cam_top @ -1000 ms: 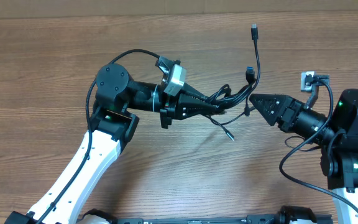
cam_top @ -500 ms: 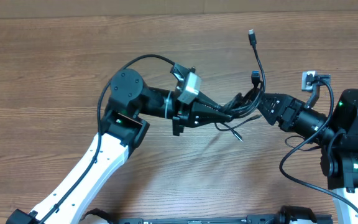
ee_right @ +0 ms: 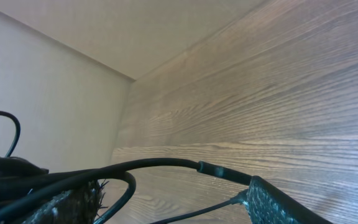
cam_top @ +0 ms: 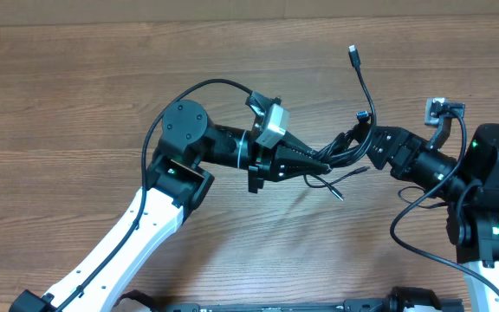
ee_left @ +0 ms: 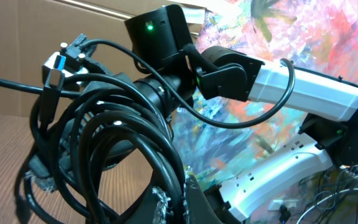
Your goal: Untangle cables
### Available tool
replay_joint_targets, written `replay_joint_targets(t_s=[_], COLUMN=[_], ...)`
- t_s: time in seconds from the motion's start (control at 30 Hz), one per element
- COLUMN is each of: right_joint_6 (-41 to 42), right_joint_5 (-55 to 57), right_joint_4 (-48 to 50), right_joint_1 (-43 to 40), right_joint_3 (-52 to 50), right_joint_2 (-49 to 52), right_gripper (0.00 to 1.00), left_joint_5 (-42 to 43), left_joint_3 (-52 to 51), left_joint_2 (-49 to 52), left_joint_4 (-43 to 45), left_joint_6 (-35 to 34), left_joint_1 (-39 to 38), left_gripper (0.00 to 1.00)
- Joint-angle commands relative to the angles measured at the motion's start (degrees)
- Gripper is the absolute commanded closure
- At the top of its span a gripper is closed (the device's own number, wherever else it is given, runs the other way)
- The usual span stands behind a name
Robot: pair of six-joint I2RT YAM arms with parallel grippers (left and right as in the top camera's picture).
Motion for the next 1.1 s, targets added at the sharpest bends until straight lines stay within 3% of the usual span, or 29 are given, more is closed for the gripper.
replay_joint_targets(t_s=[0.0,0.5,0.73,1.07], right_joint_6=[0.0,-0.1,-0.1,-0.2], right_joint_5=[1.2,4.9,11.3,11.3], right_joint_4=[1.3,2.9,-3.6,-12.1], right_joint_1=[0.2,0.2,0.2,0.2], right_joint_3=[1.2,1.2,1.2,1.2], right_joint_2=[1.3,8.9,9.1,9.1], right_gripper=[0.27,0.27,0.27,0.27], left_joint_5=[0.0,-0.3,-0.3,-5.4], left_joint_3=[0.9,0.9,0.9,0.9], left_joint_2=[0.0,0.0,0.0,0.0], left_joint_4=[0.7,0.7,4.8,7.9], left_joint_6=[-0.4,-0.8,-0.9,-0.8], left_joint_1=[-2.2,-5.2,-3.3,-0.3], left_gripper=[0.96,0.96,0.96,0.96])
